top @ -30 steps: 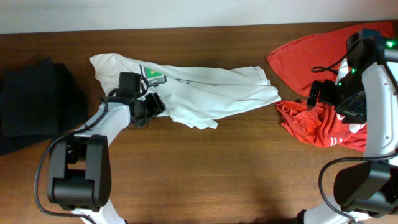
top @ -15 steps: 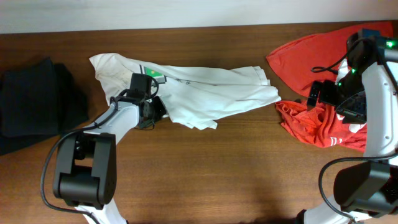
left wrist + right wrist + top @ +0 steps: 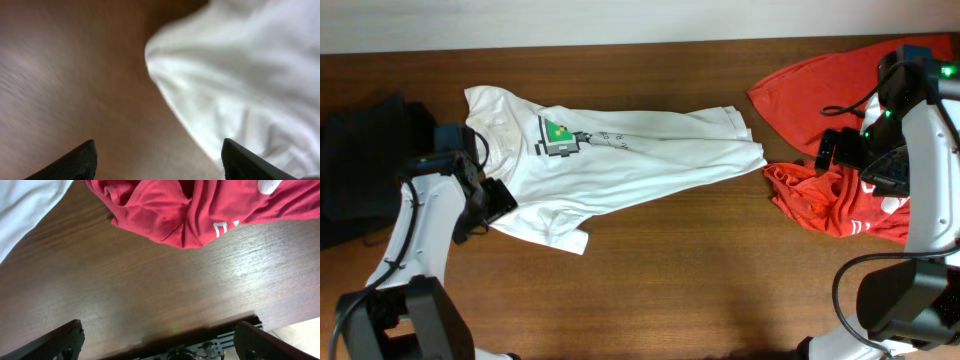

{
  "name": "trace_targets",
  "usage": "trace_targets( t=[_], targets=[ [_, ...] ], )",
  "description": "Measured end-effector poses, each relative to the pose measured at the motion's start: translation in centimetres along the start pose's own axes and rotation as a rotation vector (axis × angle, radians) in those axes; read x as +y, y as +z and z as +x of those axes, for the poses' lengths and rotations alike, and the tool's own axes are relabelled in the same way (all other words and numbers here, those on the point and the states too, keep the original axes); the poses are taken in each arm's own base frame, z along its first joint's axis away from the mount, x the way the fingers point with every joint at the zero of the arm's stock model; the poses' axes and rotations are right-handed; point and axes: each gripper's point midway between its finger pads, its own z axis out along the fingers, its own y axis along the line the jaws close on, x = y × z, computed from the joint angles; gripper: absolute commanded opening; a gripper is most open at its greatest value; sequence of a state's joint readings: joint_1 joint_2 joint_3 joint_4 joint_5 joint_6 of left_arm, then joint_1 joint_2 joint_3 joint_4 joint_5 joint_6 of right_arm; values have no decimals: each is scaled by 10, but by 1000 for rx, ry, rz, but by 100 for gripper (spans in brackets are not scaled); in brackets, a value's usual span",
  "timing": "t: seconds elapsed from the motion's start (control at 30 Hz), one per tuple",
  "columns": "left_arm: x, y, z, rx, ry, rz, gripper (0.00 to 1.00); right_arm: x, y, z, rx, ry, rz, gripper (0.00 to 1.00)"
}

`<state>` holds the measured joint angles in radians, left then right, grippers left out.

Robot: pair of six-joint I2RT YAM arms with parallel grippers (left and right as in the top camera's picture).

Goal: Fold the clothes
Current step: 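Grasp the white shirt's far end with the left gripper and spread it, then grasp the white shirt's near corners with both grippers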

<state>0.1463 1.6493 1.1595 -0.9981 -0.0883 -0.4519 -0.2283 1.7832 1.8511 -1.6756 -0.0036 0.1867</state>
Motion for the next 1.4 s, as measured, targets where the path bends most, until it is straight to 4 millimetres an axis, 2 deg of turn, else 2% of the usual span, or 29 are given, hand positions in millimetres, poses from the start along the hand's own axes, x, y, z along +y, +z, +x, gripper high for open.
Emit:
trace_targets(
  t=[0.07,0.13,0.2,0.23,0.3,0.33,0.47,0.53,0.6,0.63,0.67,0.7,0.73,0.77,0.8,0.83,0.93,0.97,1.03,1.1,1.17,1.2,1.23,1.3,1.37,1.4],
  targets=[
    [-6,25,18,42,1,52,79,0,0,0,-2,0,0,99],
    [-18,45,22,27,0,130,80,0,0,0,-2,0,0,99],
    [-32,63,21,-28,8,204,70,0,0,0,-1,-1,0,99],
    [-42,63,12,-86,22,241,45,0,0,0,0,-1,1,99],
    [-47,64,14,-96,40,252,11,0,0,0,0,0,1,99],
    [-49,65,17,-88,51,253,1,0,0,0,0,-1,1,99],
    [-46,68,31,-44,71,239,0,0,0,0,-2,-3,0,99],
    [-33,59,46,27,116,180,0,2,0,-1,-2,-5,-10,99],
    [-1,17,51,63,156,32,0,13,4,-3,-7,-35,-57,99],
    [1,-24,21,-60,136,49,0,19,8,-1,0,-54,-75,99],
    [14,-50,7,-120,98,37,0,31,17,-1,5,-80,-102,99],
    [26,-62,-1,-159,59,30,0,49,35,1,10,-119,-135,99],
    [41,-68,-5,-176,12,19,0,62,53,12,59,-152,-151,99],
    [54,-68,-6,-171,-31,10,0,78,71,19,73,-189,-182,98],
    [54,-68,-5,-165,-34,16,0,91,89,22,63,-210,-212,96],
    [52,-68,-5,-163,-32,25,0,101,117,48,147,-229,-215,95],
    [52,-68,-5,-161,-32,28,0,132,171,84,178,-299,-251,91],
    [52,-68,-5,-160,-32,27,0,141,179,97,193,-332,-257,90],
    [52,-68,-5,-162,-33,27,0,152,190,103,164,-340,-250,89],
    [52,-68,-5,-161,-33,27,0,154,196,106,154,-320,-228,80],
    [52,-68,-5,-162,-33,27,0,160,198,101,124,-318,-234,58],
    [52,-68,-5,-161,-33,27,0,162,198,101,118,-313,-233,52],
    [52,-68,-5,-161,-32,27,0,163,198,100,112,-317,-234,52],
    [52,-68,-5,-162,-33,27,0,165,198,99,104,-313,-238,42],
    [52,-68,-5,-162,-33,27,0,164,198,98,101,-306,-231,37],
    [52,-68,-5,-162,-33,27,0,163,199,97,97,-297,-223,40]
  ],
)
